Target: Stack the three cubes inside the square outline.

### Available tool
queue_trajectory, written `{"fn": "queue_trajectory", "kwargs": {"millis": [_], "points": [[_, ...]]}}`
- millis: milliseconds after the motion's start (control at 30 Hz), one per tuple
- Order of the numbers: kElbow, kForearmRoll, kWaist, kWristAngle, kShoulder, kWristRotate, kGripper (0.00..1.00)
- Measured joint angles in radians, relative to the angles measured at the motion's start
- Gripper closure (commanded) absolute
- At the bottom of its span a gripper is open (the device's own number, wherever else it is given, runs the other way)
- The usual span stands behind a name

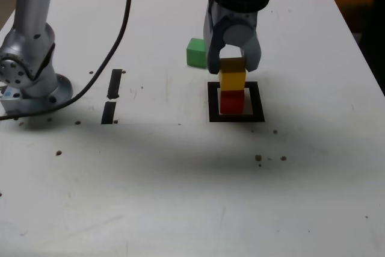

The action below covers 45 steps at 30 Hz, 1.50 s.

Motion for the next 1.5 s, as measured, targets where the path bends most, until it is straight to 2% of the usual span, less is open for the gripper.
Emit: {"fn": "queue_trajectory", "kwargs": {"millis": [533,767,900,1033,1167,1200,1267,1333,1500], "points": [[-0.004,0.014,-0.010,-0.014,0.004,-0.003,0.83],[-0.004,0.014,-0.012,-0.034,0.014,-0.003,0.83],[-0.015,0.009,-0.017,-0.038,0.017,-0.003,0.80],[-0.015,0.009,-0.017,-0.036,0.017,-0.003,0.69],[-0.015,0.015,-0.017,-0.037,0.018,-0.006,0.44],[-0.015,0.020,-0.017,-0.038,0.018,-0.007,0.33],[-0.015,0.026,-0.017,-0.041,0.020,-0.009,0.23],[-0.015,0.026,-0.017,-0.044,0.021,-0.009,0.17],[-0.015,0.019,-0.017,-0.051,0.021,-0.009,0.13]]}}
